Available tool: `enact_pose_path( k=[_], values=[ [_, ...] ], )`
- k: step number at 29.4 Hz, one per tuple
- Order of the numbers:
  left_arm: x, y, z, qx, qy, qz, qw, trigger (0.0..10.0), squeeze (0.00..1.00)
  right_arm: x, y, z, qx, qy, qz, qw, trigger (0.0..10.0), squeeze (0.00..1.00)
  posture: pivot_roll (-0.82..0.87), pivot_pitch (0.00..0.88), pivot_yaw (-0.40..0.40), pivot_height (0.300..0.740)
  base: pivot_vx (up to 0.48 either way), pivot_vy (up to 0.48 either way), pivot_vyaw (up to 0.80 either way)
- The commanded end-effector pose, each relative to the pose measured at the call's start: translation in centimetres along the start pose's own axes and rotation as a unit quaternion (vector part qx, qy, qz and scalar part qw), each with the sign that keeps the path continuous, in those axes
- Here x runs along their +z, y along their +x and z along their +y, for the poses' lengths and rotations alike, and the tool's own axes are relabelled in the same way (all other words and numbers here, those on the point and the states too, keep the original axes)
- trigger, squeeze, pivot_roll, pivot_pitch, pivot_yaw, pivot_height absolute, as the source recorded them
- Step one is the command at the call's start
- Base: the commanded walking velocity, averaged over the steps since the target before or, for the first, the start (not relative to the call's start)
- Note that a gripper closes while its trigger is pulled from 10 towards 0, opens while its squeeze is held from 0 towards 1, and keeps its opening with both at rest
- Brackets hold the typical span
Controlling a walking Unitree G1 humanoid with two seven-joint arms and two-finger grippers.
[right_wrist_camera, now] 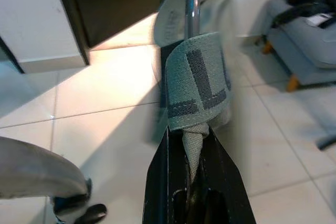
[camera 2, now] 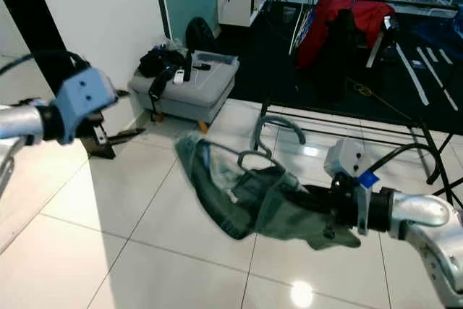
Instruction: Hang hanger
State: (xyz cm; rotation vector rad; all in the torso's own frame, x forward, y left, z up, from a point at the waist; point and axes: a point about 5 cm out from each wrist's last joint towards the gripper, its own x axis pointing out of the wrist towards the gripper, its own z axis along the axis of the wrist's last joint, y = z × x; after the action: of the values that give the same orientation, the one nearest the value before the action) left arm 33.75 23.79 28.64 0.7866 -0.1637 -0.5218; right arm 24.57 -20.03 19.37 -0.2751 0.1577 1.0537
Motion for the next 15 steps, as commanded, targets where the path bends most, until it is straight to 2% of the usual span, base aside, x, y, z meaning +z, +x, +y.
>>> enact_pose_path(
  k=[1,2,3,4,6,7,8,9,10,11,12,13,14,15],
  values=[
    [-0.3,-0.1,0.8,0.046,-0.008,0.009,0.999,10.0,1.0,-0.1,0.8,1.1,0.024,-0.009,0.003,1.0,0.0,0.0,-0.02,0.079,-0.044,0.74,0.0,0.0,0.0],
    [-0.6,-0.1,1.3,0.082,-0.01,0.013,0.996,10.0,1.0,1.3,1.1,0.2,-0.011,0.029,-0.072,0.997,0.0,0.0,-0.02,0.078,-0.048,0.74,0.0,0.0,0.0],
    [-0.6,-0.1,1.3,0.082,-0.01,0.013,0.996,10.0,1.0,1.3,1.1,0.2,-0.011,0.029,-0.072,0.997,0.0,0.0,-0.02,0.078,-0.048,0.74,0.0,0.0,0.0],
    [-0.8,-0.1,1.7,0.118,-0.02,0.011,0.993,10.0,1.0,2.7,1.1,-1.1,-0.049,0.081,-0.159,0.983,0.0,0.0,-0.03,0.073,-0.047,0.74,0.0,0.0,0.0],
    [-0.8,-0.1,1.7,0.118,-0.02,0.011,0.993,10.0,1.0,2.7,1.1,-1.1,-0.049,0.081,-0.159,0.983,0.0,0.0,-0.03,0.073,-0.047,0.74,0.0,0.0,0.0],
    [-1.0,0.0,1.9,0.142,-0.028,0.01,0.989,10.0,1.0,3.6,1.0,-1.9,-0.07,0.121,-0.219,0.966,0.0,0.0,-0.03,0.073,-0.047,0.74,0.0,0.0,0.0],
    [-1.5,0.3,1.7,0.176,-0.05,0.013,0.983,10.0,1.0,4.1,1.5,-2.2,-0.082,0.145,-0.255,0.952,0.0,0.0,-0.03,0.068,-0.045,0.74,0.0,0.0,0.0],
    [-1.5,0.3,1.7,0.176,-0.05,0.013,0.983,10.0,1.0,4.1,1.5,-2.2,-0.082,0.145,-0.255,0.952,0.0,0.0,-0.03,0.068,-0.045,0.74,0.0,0.0,0.0],
    [-1.9,0.7,1.1,0.201,-0.068,0.016,0.977,10.0,0.5,4.9,2.0,-2.3,-0.087,0.141,-0.28,0.946,0.0,0.0,-0.03,0.075,-0.04,0.74,0.0,0.0,0.0],
    [-1.9,1.0,0.9,0.208,-0.078,0.013,0.975,10.0,0.37,4.6,2.7,-2.0,-0.087,0.117,-0.245,0.959,0.0,0.0,-0.04,0.071,-0.035,0.74,0.0,0.0,0.0],
    [-1.8,1.1,0.7,0.212,-0.087,0.008,0.973,10.0,0.3,3.5,3.4,-1.6,-0.085,0.073,-0.183,0.977,0.0,0.0,-0.04,0.071,-0.035,0.74,0.0,0.0,0.0],
    [-1.8,1.2,0.6,0.216,-0.095,0.004,0.972,10.0,0.3,2.6,3.8,-1.2,-0.08,0.04,-0.137,0.987,0.0,0.0,-0.04,0.071,-0.035,0.74,0.0,0.0,0.0],
    [-1.6,1.5,0.5,0.224,-0.102,0.001,0.969,10.0,0.07,1.8,4.1,-0.7,-0.069,0.026,-0.113,0.991,0.0,0.0,-0.02,0.072,-0.039,0.74,0.0,0.0,0.0],
    [-1.5,1.7,0.3,0.221,-0.099,0.0,0.97,10.0,0.0,3.3,3.6,-1.4,-0.084,0.086,-0.198,0.973,0.0,0.0,-0.02,0.081,-0.038,0.74,0.0,0.0,0.0]
  ],
)
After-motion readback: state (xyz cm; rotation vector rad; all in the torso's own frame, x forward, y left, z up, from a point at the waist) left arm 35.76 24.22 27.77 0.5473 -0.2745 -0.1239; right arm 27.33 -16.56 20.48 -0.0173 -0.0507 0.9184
